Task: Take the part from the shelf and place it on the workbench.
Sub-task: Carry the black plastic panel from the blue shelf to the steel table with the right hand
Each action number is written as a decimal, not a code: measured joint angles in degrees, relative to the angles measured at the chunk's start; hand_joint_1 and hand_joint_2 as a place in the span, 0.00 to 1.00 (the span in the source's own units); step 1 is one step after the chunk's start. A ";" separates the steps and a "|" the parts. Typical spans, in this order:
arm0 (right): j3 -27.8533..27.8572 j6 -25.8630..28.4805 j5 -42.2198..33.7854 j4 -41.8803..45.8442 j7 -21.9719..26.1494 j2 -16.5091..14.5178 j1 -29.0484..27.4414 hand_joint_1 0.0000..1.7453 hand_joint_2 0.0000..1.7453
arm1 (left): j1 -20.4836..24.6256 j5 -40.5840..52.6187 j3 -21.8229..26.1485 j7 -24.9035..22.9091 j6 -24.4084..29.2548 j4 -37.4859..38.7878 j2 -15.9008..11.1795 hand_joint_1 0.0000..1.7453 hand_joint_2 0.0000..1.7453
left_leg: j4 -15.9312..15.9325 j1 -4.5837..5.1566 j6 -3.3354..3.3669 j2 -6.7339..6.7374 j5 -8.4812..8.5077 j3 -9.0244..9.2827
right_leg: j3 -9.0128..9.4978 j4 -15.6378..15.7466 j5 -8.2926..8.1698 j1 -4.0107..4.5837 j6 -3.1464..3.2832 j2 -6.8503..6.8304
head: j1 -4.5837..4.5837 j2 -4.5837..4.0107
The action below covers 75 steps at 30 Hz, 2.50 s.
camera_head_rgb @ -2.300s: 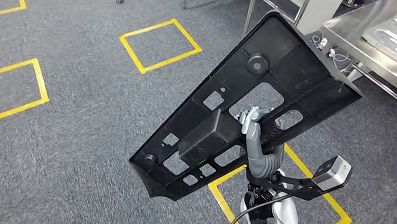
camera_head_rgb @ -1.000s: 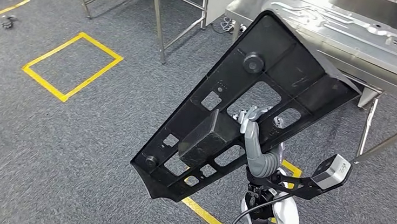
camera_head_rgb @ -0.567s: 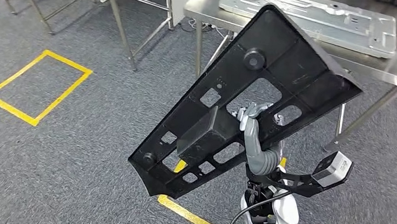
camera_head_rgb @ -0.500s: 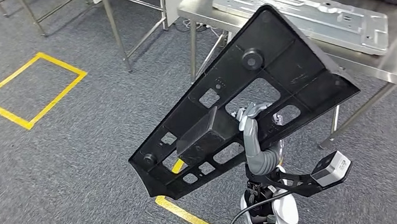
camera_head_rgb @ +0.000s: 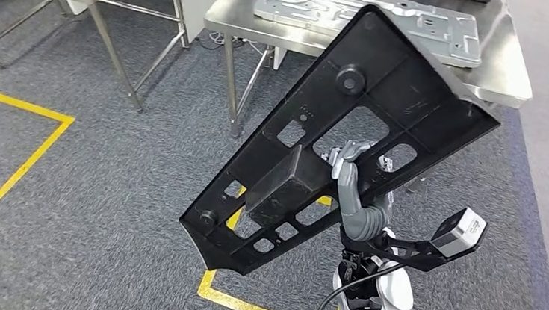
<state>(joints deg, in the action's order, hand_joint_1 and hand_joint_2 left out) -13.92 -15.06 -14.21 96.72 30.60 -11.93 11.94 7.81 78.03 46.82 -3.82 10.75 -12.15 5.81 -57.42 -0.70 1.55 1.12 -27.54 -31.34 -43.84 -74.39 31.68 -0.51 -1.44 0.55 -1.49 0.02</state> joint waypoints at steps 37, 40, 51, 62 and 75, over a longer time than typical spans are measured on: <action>-2.84 0.19 0.78 -0.35 -1.54 -0.13 -0.37 1.00 1.00 | -1.06 0.02 0.57 0.48 -0.45 0.02 -0.18 0.00 1.00 | 0.21 0.08 -1.07 -0.84 -5.20 5.90 | 4.07 14.26 -9.37 0.46 0.82 -0.68 | 0.64 -0.01; -3.87 -1.36 1.37 0.30 -0.88 0.10 -0.69 1.00 1.00 | -0.92 0.25 0.56 0.55 -0.60 0.01 -0.30 0.00 1.00 | -0.57 0.12 -1.94 -0.65 -5.21 6.68 | 5.33 14.94 -8.55 0.42 1.88 -0.26 | 0.69 -0.01; -6.62 -3.57 3.13 1.58 0.05 0.68 -1.16 1.00 1.00 | -0.46 0.07 0.64 0.89 -0.83 0.01 -0.40 0.00 1.00 | -3.85 0.26 -2.09 -0.69 -0.46 -2.70 | 12.09 15.37 -3.44 0.33 2.25 0.31 | 0.86 -0.01; -7.30 -4.34 3.43 3.30 0.66 1.68 -2.79 1.00 1.00 | -1.32 0.33 0.70 0.80 -0.92 0.00 -0.48 0.00 1.00 | -0.62 0.24 0.49 -0.82 -1.49 1.58 | 2.18 -0.05 1.07 -0.18 -0.57 -0.11 | 0.57 -0.02; -7.38 -3.89 3.88 4.57 0.27 1.86 -3.35 1.00 1.00 | -1.58 -0.05 0.73 0.97 -0.66 0.02 -0.50 0.00 1.00 | -12.16 0.11 -2.66 -0.87 -8.80 -0.57 | 9.43 15.50 -5.78 0.28 2.92 -0.53 | 0.98 -0.01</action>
<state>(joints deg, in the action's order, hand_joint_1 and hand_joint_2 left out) -21.31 -18.95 -10.33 101.30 30.87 -10.08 8.59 6.23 77.98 47.54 -2.85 10.10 -12.13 5.31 -69.58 -0.59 -1.11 0.26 -36.34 -31.91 -34.40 -58.89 25.90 -0.23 1.48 0.02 -0.51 0.01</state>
